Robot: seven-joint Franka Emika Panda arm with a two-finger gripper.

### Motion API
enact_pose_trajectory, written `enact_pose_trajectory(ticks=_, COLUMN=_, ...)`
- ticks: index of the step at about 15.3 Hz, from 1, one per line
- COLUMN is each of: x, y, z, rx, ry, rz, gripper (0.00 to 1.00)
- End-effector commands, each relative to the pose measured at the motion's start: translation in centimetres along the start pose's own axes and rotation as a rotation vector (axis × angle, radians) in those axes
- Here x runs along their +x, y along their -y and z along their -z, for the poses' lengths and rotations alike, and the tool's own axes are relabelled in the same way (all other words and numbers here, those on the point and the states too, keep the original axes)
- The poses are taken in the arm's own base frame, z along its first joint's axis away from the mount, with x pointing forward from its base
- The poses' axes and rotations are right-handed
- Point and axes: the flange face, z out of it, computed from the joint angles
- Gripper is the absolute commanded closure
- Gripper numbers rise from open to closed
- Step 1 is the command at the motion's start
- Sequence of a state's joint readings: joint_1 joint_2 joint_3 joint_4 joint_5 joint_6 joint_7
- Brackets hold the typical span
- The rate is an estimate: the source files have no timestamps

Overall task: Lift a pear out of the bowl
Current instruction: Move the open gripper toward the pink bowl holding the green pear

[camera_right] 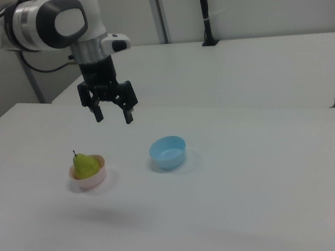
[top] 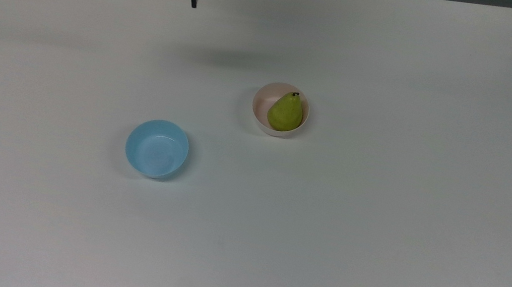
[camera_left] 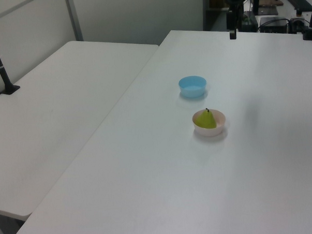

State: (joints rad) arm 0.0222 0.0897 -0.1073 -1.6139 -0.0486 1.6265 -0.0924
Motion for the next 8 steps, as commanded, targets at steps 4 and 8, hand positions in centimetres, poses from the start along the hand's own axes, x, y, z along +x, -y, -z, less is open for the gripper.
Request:
enact_pose_trajectory(ticks=4, x=1.0, y=9.5, z=-1.6, rx=0.024, ry=0.018, rz=0.156, gripper=0.0)
enact_pose_trajectory(ticks=8, x=1.3, y=17.0, z=-3.9, rx=0.027, ry=0.052, rz=0.243, gripper=0.0)
